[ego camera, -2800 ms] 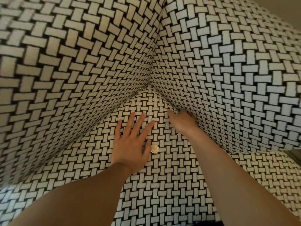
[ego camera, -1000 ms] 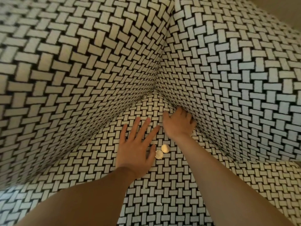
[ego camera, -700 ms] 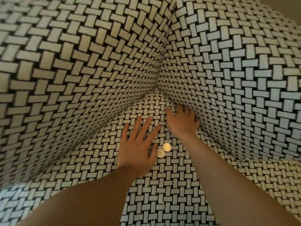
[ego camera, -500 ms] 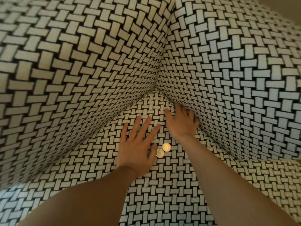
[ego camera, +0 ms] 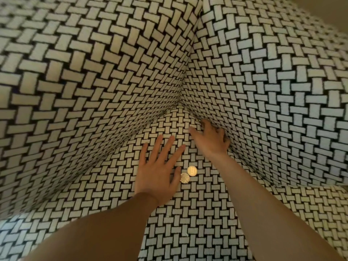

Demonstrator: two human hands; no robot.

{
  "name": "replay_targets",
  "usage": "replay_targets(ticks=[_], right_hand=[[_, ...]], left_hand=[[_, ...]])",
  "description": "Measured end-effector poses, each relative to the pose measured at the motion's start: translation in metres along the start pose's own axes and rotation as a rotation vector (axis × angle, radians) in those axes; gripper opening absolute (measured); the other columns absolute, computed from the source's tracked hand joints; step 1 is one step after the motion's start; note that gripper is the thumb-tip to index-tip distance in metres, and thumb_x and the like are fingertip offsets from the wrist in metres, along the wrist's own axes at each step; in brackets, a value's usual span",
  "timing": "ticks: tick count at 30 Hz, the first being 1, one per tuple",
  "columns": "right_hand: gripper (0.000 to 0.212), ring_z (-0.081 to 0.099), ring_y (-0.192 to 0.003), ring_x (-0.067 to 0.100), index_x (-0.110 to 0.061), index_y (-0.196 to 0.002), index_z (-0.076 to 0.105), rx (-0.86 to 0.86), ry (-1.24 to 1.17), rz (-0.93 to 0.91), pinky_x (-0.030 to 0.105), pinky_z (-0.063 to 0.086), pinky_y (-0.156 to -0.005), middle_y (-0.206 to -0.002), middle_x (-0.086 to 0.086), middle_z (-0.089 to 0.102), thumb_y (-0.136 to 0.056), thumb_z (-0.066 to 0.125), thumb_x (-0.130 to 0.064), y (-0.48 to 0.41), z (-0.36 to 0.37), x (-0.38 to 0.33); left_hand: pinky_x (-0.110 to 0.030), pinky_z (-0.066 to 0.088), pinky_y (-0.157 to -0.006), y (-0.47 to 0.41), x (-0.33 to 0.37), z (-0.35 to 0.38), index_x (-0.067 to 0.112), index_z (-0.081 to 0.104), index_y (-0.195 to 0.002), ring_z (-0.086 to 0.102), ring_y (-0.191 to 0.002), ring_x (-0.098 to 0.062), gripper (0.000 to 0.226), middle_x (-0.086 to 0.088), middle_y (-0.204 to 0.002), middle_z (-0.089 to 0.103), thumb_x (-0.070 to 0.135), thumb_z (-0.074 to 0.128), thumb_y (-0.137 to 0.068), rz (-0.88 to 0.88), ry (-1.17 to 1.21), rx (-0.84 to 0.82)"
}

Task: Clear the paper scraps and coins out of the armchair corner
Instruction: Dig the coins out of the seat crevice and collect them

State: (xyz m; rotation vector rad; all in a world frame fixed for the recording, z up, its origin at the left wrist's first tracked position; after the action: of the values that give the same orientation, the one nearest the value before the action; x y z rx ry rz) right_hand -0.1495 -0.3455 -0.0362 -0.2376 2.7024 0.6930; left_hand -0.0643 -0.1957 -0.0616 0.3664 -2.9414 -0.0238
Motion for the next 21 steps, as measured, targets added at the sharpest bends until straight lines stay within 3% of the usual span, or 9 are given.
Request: replay_targets(ticks=[4,8,13,21], right_hand=[[0.064,-0.001,-0.143,0.032,-0.031,-0.149,0.017,-0.045,0.043,0.048,0.057,-0.002,-0.111,-0.157,0.001,0.013,-0.093,0.021,-0.061,-0.007,0.0,-0.009],[0.059,0.003,-0.142,0.03,-0.031,-0.148,0.018,-0.024,0.06,0.014,0.056,0.0,-0.111,-0.157,0.0,0.015,-0.094,0.027,-0.055,-0.003,0.0,-0.007],[0.055,0.01,-0.14,0.024,-0.035,-0.147,0.018,-0.007,0.037,-0.136,0.048,0.003,-0.113,-0.154,-0.006,0.022,-0.096,0.032,-0.05,0.012,-0.002,0.006],[0.061,0.008,-0.144,0.018,-0.04,-0.148,0.001,-0.072,0.157,-0.477,0.051,0.012,-0.116,-0.156,-0.018,0.006,-0.097,0.034,-0.046,0.031,-0.009,0.037]], left_hand=[[-0.052,0.009,-0.112,0.0,0.0,0.0,0.036,0.022,-0.148,0.011,-0.145,-0.024,0.058,0.003,-0.157,0.018,0.045,0.026,-0.091,0.0,0.001,0.004],[-0.053,0.01,-0.112,0.0,-0.001,0.001,0.036,0.02,-0.148,0.01,-0.146,-0.024,0.057,0.003,-0.157,0.017,0.045,0.025,-0.092,0.0,0.01,0.006],[-0.053,0.01,-0.112,0.0,-0.001,0.002,0.035,0.02,-0.148,0.009,-0.146,-0.023,0.057,0.003,-0.157,0.016,0.045,0.025,-0.092,0.005,0.01,0.005],[-0.052,0.008,-0.113,0.0,-0.002,0.002,0.035,0.02,-0.148,0.009,-0.146,-0.024,0.058,0.003,-0.158,0.016,0.045,0.026,-0.091,0.006,-0.001,0.009]])
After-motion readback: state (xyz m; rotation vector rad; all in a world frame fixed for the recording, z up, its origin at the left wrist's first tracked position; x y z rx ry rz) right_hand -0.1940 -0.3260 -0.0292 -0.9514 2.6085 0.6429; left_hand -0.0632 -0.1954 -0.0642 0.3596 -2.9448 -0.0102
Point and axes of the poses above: each hand's wrist, its own y-axis away from the middle knuckle, its own z-axis out of the palm, x = y × z, the point moved 1 cm from there along -y, towards the middle knuckle
